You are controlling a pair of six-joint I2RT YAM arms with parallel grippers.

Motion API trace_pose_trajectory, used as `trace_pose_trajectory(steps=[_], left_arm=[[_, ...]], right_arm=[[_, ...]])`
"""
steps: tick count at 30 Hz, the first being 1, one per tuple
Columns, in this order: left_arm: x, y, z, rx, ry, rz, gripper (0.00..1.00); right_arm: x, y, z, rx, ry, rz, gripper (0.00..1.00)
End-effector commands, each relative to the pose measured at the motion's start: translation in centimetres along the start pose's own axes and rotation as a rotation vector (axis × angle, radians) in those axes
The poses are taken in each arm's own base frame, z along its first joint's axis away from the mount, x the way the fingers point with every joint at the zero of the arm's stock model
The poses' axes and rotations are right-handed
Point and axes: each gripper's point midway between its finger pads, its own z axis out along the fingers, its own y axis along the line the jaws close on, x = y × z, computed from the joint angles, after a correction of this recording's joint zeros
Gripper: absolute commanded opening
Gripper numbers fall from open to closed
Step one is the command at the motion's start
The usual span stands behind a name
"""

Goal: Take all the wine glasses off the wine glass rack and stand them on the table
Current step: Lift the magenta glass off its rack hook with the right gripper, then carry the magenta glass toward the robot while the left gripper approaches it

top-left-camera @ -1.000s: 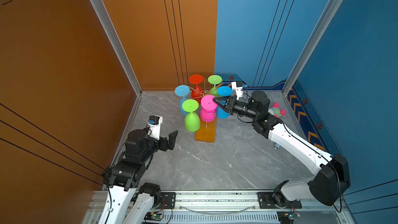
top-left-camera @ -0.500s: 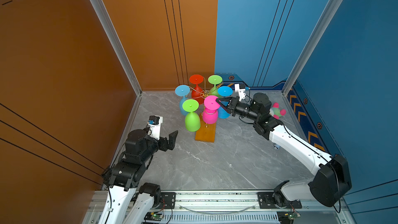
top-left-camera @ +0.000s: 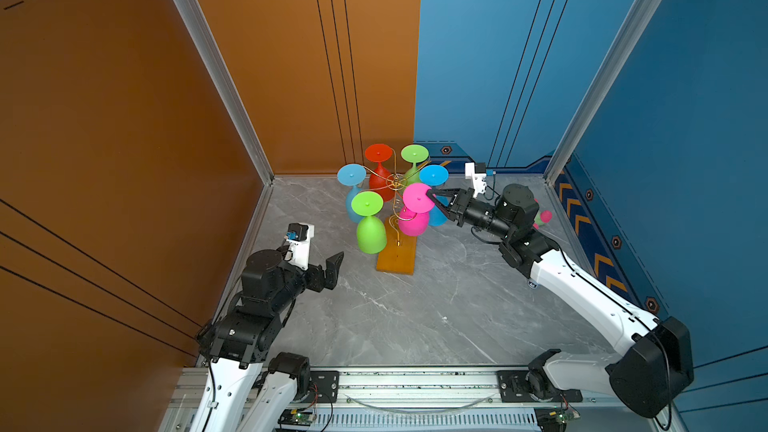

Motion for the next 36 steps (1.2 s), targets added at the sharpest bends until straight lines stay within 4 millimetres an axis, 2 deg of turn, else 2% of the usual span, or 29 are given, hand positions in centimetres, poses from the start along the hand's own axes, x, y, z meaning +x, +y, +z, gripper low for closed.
trace_pose_trajectory(steps=[1, 12, 21, 26, 30, 36], left_arm=[[0.0, -0.6, -0.2, 0.039, -0.015, -0.019, 0.98], [-0.5, -3.8, -2.2, 0.204, -0.007, -0.144, 0.98], [-2.1, -7.8, -4.4, 0.435, 0.022, -0.285, 0.98], [-1.8, -9.9, -5.5, 0.574, 0.078, -0.342, 0.98], [-1.3, -10.8, -6.0, 0.636, 0.111, -0.372, 1.0], [-0.8, -11.8, -6.5, 0.697, 0.155, -0.422, 0.93]], right_arm=[[-0.3, 1.5, -1.3, -0.029, -0.031, -0.041, 0.0], [1.5, 2.2, -4.2, 0.004, 0.013, -0.102, 0.0], [4.8, 1.0, -7.0, 0.09, 0.113, -0.206, 0.0], [6.8, 0.5, -8.6, 0.109, 0.16, -0.28, 0.0], [8.6, 0.3, -8.8, 0.096, 0.215, -0.303, 0.0], [11.9, 0.3, -8.6, 0.059, 0.303, -0.338, 0.0]])
